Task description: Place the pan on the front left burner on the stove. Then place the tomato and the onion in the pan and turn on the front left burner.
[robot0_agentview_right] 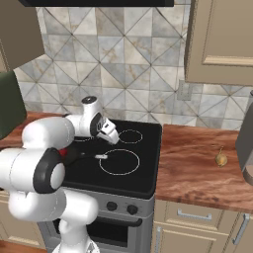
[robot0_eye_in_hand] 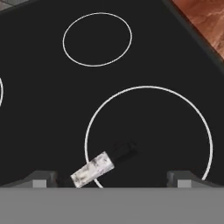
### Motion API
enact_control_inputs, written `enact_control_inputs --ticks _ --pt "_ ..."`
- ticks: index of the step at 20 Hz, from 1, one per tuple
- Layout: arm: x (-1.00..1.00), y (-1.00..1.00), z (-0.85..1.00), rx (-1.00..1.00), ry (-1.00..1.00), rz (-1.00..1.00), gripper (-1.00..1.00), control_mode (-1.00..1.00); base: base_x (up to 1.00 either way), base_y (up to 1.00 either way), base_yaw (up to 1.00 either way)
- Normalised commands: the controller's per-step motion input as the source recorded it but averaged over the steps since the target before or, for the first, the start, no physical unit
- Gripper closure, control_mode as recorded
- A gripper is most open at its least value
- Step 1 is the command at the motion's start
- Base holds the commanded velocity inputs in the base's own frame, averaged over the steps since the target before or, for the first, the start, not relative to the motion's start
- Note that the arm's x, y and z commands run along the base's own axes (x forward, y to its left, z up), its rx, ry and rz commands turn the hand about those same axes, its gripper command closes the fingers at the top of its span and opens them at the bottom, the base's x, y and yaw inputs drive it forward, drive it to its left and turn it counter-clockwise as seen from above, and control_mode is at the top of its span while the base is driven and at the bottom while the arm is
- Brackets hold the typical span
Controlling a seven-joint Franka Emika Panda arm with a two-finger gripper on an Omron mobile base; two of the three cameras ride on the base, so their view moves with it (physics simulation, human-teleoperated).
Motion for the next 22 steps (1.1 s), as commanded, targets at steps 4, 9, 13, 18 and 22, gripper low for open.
enact_control_inputs --ticks 4,9,13,18,22 --pt "0.0 -0.63 0.0 -0.04 0.0 -0.09 -1.0 -1.0 0.0 0.0 0.0" --pt "0.0 -0.58 0.0 -0.05 0.0 -0.09 -1.0 -1.0 0.0 0.0 0.0" --pt "0.0 -0.58 0.0 -0.04 0.0 -0.09 -1.0 -1.0 0.0 0.0 0.0" --pt "0.0 -0.65 0.0 -0.03 0.0 -0.1 -1.0 -1.0 0.0 0.0 0.0" --pt "0.0 -0.66 0.0 -0.02 0.0 -0.09 -1.0 -1.0 0.0 0.0 0.0"
